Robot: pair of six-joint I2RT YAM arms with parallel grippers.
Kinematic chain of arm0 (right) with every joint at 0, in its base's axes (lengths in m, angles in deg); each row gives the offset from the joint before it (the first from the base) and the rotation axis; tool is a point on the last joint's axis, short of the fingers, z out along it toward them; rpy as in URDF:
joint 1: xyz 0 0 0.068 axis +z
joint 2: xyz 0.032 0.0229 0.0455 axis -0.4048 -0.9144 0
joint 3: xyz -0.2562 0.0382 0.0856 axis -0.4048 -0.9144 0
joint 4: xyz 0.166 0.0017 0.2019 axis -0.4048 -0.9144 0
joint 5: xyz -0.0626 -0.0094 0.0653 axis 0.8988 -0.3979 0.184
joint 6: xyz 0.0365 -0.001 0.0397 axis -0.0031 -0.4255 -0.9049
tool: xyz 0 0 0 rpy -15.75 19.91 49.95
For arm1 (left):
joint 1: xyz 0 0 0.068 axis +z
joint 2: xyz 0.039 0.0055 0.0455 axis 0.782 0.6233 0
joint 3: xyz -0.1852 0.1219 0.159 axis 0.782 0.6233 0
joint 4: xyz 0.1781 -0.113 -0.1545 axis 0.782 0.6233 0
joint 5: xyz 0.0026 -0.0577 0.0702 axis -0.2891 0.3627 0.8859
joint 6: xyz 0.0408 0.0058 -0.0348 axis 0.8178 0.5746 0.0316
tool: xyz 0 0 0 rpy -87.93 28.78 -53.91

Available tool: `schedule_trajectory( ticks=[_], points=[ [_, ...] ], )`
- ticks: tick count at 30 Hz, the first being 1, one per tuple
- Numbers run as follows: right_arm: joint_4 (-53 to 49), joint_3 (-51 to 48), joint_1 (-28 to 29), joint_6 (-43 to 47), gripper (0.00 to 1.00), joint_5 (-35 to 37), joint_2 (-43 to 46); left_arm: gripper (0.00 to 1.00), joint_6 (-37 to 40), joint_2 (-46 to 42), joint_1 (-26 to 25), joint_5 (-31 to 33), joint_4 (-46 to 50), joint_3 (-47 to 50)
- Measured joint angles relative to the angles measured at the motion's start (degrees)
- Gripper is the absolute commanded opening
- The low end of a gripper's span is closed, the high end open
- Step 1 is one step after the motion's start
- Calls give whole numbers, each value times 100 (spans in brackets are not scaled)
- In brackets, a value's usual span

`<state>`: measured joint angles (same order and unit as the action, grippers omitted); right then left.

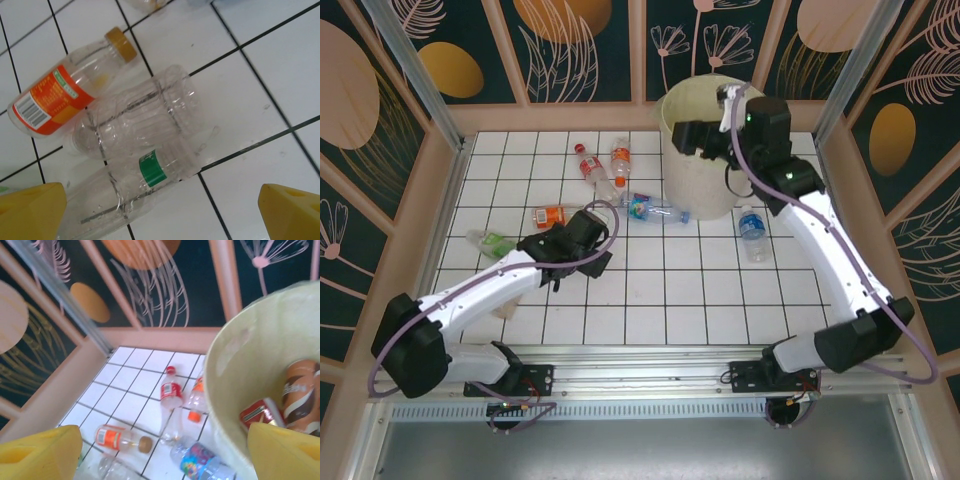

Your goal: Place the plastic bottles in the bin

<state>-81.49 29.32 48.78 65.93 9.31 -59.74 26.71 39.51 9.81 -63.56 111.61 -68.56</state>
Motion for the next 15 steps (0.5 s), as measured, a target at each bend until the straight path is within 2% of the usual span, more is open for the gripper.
schedule_trajectory(
  ticks=[5, 10, 15],
  points=[
    [267, -925, 299, -149, 87, -116, 640, 99, -162, 343, 393, 46, 219, -7],
    [450, -1346, 520, -258, 87, -140, 1067, 99, -240, 553, 793, -26, 264, -9],
    [538, -1556, 586, -297, 87, -138, 1237, 99, -258, 890, 966, -149, 446, -103]
  ],
)
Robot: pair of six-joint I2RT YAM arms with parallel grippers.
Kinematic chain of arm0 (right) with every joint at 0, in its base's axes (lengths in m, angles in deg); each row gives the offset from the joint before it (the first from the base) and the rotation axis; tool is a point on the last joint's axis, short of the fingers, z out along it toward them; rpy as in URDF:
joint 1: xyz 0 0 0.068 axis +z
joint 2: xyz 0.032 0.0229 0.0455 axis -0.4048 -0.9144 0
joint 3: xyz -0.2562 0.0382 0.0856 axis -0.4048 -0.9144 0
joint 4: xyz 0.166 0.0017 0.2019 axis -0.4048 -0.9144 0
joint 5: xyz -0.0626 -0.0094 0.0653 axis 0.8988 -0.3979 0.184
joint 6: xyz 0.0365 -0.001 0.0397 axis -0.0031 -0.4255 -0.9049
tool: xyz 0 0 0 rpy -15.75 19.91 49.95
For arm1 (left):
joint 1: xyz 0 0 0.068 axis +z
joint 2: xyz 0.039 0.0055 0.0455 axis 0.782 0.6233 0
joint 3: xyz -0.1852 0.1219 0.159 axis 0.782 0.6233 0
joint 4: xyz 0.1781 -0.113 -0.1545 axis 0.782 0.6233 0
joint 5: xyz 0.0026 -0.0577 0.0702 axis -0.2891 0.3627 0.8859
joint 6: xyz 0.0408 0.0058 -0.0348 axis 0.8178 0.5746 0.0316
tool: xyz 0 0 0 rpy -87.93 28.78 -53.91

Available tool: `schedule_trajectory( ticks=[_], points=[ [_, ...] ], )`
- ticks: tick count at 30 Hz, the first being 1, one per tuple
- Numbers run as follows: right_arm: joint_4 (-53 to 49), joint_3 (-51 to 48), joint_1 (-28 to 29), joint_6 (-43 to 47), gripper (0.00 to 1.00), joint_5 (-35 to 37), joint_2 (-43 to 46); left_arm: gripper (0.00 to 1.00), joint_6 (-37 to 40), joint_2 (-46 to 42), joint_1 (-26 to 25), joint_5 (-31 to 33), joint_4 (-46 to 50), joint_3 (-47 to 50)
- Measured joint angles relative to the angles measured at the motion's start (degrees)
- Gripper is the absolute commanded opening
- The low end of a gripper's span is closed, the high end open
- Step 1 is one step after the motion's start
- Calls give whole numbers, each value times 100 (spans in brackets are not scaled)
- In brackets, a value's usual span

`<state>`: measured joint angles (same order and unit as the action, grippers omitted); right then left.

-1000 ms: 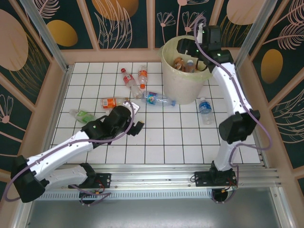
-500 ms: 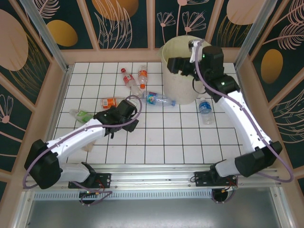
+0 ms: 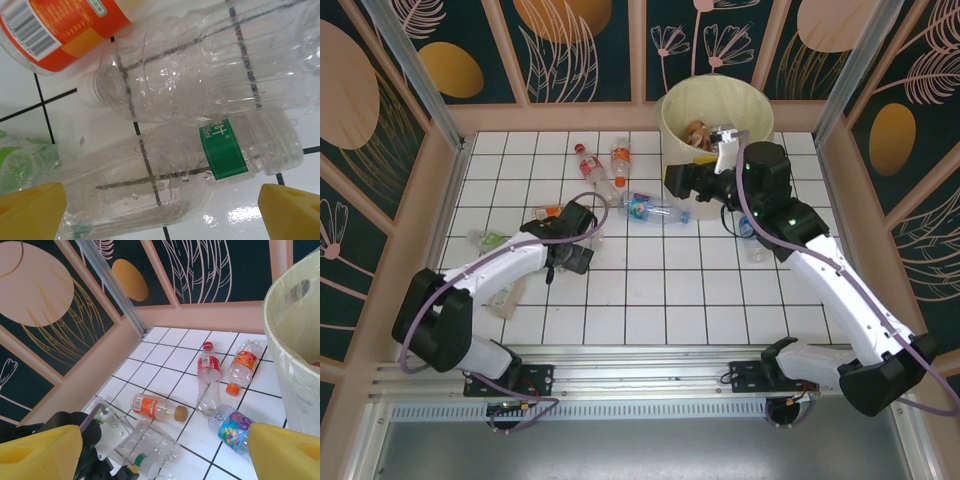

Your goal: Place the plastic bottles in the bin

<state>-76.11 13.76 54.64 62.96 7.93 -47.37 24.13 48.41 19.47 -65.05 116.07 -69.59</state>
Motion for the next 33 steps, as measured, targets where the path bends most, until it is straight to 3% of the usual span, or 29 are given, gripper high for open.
schedule_trajectory(
  ticks=[9, 24, 27, 33],
  points=[
    [24, -186, 79, -116, 87, 17, 4, 99, -2, 101, 116, -262, 240, -107],
    [87, -319, 155, -175, 87, 63, 177, 99, -15, 1239, 166, -76, 385, -758],
    [107, -382, 160, -219, 87, 85, 192, 94, -17, 1517, 195, 22, 356, -997],
    [109, -514, 160, -243, 87, 192, 254, 81, -116, 2024, 234, -442, 251, -1220]
  ],
)
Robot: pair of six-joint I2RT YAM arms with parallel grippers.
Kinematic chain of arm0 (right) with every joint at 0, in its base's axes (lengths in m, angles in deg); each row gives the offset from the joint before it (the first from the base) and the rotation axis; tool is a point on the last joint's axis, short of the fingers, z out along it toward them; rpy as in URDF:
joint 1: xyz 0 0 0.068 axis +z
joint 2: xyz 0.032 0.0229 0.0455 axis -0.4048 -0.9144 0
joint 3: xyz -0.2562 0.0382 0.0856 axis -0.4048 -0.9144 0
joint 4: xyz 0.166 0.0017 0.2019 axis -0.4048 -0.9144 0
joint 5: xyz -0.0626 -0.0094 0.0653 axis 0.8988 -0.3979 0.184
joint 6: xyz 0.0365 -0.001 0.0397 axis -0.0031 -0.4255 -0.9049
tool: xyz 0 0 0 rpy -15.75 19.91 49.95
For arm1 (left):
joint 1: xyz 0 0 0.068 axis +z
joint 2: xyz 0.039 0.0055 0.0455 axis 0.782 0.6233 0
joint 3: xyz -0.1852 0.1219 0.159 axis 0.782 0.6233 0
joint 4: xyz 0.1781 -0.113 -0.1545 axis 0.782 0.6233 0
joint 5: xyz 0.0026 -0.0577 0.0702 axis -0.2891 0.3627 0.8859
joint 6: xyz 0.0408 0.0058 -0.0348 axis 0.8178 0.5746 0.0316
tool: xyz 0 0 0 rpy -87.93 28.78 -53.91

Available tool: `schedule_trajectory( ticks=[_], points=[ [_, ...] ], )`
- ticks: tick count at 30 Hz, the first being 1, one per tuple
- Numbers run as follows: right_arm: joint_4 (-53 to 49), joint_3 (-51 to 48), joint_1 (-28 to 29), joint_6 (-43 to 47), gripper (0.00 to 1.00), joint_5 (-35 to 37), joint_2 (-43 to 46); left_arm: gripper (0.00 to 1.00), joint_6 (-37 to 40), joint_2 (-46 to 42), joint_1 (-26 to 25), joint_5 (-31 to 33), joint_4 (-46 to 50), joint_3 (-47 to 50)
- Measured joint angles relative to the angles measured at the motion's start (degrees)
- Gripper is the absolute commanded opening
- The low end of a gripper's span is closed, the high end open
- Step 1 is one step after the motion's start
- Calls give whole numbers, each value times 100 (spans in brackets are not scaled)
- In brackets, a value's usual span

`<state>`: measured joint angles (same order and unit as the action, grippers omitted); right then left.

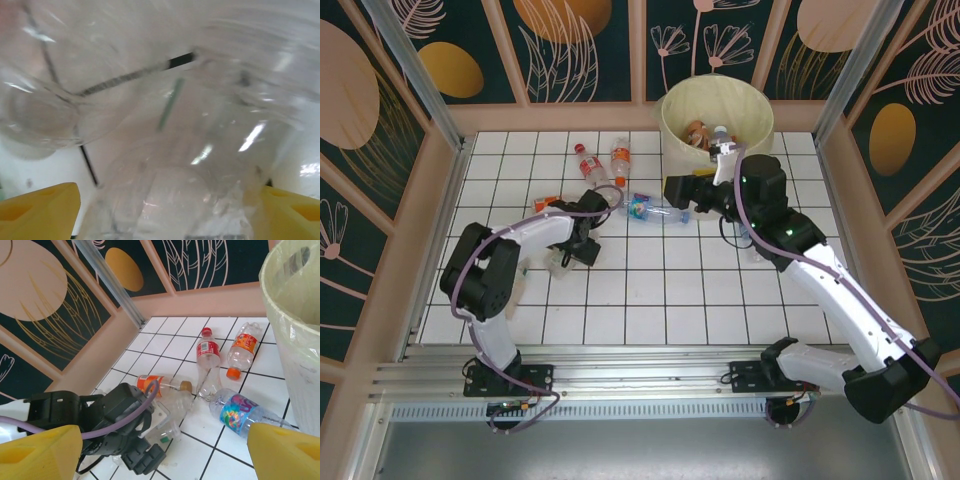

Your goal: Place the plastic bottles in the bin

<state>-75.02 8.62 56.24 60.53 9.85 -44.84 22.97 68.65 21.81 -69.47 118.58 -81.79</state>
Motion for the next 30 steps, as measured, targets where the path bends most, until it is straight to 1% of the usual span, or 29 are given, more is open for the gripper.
schedule_trajectory(
  ticks=[6, 10, 13, 17, 19, 22, 25, 28, 30],
  points=[
    [2, -52, 0, -13, 87, 46, 52, 79, -85, 42, 0, -387, -33, -44],
    [24, -94, 0, -15, 87, 96, 74, 76, -170, -114, 0, -634, -57, 101],
    [42, -127, 0, -17, 87, 109, 74, 69, -225, -297, 0, -793, -81, 258],
    [39, -133, 0, -22, 86, 111, 74, 54, -299, -507, 0, -1032, -173, 466],
    [44, -181, 0, -42, 86, 122, 85, 50, -339, -614, 0, -1163, -238, 573],
    [35, -358, 0, -153, 86, 160, 146, 50, -363, -876, 0, -1375, -365, 750],
    [42, -625, 0, -341, 85, 170, 238, 51, -363, -1305, 2, -1821, -597, 929],
    [79, -1014, 0, -627, 85, 127, 374, 52, -417, -1932, 2, -2522, -1088, 1121],
    [122, -1255, 0, -859, 84, 72, 450, 52, -518, -2413, 0, -3060, -1602, 1316]
  ],
)
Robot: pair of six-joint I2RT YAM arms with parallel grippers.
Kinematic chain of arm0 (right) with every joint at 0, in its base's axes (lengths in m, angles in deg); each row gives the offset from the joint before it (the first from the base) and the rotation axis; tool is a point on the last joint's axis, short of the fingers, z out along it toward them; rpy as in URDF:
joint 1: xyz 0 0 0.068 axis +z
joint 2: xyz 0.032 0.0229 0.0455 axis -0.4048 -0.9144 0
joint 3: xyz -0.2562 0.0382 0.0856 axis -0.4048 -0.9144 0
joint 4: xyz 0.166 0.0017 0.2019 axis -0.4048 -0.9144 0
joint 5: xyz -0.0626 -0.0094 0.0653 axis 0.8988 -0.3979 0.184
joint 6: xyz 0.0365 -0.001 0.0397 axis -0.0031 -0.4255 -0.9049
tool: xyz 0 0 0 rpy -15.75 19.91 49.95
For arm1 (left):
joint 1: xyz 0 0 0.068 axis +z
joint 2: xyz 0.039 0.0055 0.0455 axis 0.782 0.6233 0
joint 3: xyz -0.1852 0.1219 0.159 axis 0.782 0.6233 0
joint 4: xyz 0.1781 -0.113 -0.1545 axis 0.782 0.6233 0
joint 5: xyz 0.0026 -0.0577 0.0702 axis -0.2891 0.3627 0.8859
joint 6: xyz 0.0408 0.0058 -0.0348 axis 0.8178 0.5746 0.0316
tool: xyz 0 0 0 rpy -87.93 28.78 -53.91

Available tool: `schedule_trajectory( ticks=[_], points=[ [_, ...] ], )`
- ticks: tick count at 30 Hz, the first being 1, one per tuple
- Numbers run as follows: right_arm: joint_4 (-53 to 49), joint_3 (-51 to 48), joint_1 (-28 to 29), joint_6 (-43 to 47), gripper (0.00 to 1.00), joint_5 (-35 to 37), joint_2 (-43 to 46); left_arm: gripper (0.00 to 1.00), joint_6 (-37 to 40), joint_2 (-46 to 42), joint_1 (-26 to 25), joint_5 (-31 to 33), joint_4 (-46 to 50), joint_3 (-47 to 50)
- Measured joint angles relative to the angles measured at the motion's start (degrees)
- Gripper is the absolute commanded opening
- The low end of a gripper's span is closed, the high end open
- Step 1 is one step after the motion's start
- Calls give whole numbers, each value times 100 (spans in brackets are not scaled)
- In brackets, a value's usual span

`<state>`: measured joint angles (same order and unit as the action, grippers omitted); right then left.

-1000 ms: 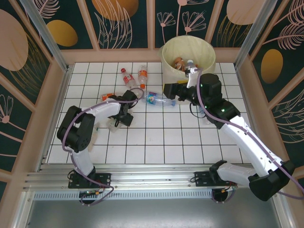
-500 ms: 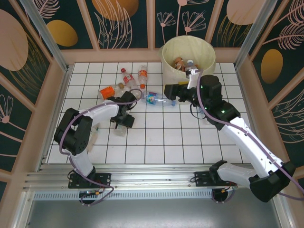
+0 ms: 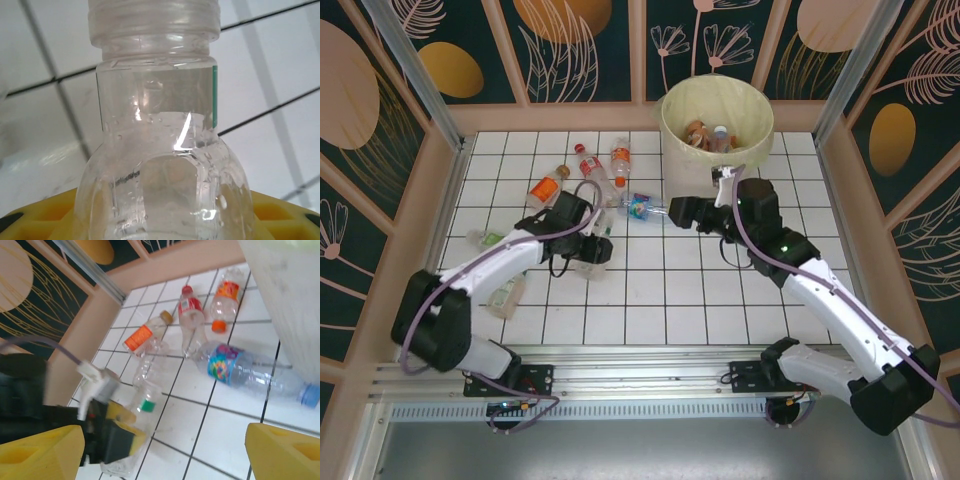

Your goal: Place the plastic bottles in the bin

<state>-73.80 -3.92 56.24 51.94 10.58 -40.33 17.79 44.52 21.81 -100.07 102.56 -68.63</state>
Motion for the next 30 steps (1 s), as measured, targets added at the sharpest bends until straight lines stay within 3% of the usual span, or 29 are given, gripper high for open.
schedule_trajectory(
  ticks=[6, 11, 21, 30],
  points=[
    [538, -455, 0, -745, 82, -592, 59, 54, -328, -748, 0, -1228, -1438, 629],
    [992, -459, 35, -977, 81, -1088, -125, 54, -514, -968, -44, -1829, -2055, 898],
    [1117, -11, 699, -901, 82, -1388, -1003, 54, -654, -1003, -212, -2455, -2616, 903],
    [1351, 157, 815, -846, 79, -1309, -1434, 54, -1038, -1209, -437, -2721, -3320, 1220]
  ],
)
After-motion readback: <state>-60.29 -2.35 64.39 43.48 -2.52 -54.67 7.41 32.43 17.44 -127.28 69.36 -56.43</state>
